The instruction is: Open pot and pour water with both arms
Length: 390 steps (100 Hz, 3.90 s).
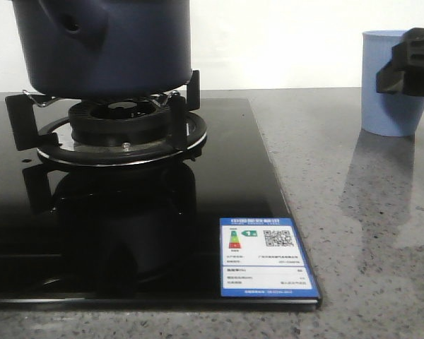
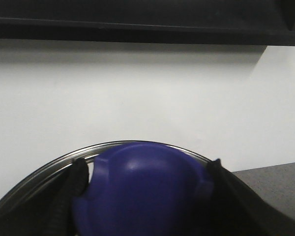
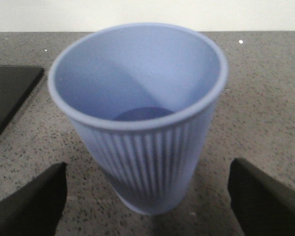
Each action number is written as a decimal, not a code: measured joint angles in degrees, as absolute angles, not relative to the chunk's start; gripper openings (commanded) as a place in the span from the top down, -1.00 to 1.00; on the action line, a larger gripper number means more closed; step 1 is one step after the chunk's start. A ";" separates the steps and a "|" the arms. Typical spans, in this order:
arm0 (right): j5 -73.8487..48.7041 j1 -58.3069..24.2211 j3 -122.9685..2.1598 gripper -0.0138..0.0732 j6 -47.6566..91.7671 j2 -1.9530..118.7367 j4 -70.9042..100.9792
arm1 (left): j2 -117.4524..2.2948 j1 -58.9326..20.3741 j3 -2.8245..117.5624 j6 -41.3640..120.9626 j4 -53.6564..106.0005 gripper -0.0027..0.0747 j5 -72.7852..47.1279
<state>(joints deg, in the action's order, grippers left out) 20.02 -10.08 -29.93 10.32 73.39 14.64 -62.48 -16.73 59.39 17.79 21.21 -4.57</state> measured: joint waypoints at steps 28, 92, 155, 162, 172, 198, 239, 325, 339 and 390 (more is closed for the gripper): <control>29.03 -11.05 -30.10 -0.65 9.89 79.30 14.43 | -62.48 -16.73 59.39 17.79 21.21 0.00 -4.57; 33.81 -11.05 -33.80 -0.10 9.89 87.35 14.43 | -62.48 -16.73 59.39 17.79 21.21 0.00 -4.57; 10.15 -12.25 -43.36 -0.10 9.84 74.42 4.00 | -62.48 -16.73 59.39 17.79 21.21 0.00 -4.57; 5.10 -13.43 -46.86 -0.10 9.84 73.56 2.79 | -62.48 -16.73 59.39 17.79 21.21 0.00 -4.57; -1.46 -15.85 -52.04 -0.10 9.84 73.30 0.76 | -62.48 -16.73 59.39 17.79 21.21 0.00 -4.57; -12.86 -22.38 -63.84 -0.10 9.84 75.11 -3.34 | -62.48 -16.73 59.39 17.79 21.21 0.00 -4.57; -24.86 -30.87 -78.00 -0.10 10.32 83.66 -16.15 | -62.48 -16.73 59.39 17.79 21.21 0.00 -4.57; -27.43 -39.02 -83.40 -0.10 10.36 91.89 -54.13 | -62.48 -16.73 59.39 17.79 21.21 0.00 -4.57; -23.48 -39.02 -83.40 -0.10 10.45 91.89 -61.98 | -62.48 -16.73 59.39 17.79 21.21 0.00 -4.57; -17.60 -39.02 -83.40 -0.10 10.45 91.89 -85.31 | -62.48 -16.73 59.39 17.79 21.21 0.00 -4.57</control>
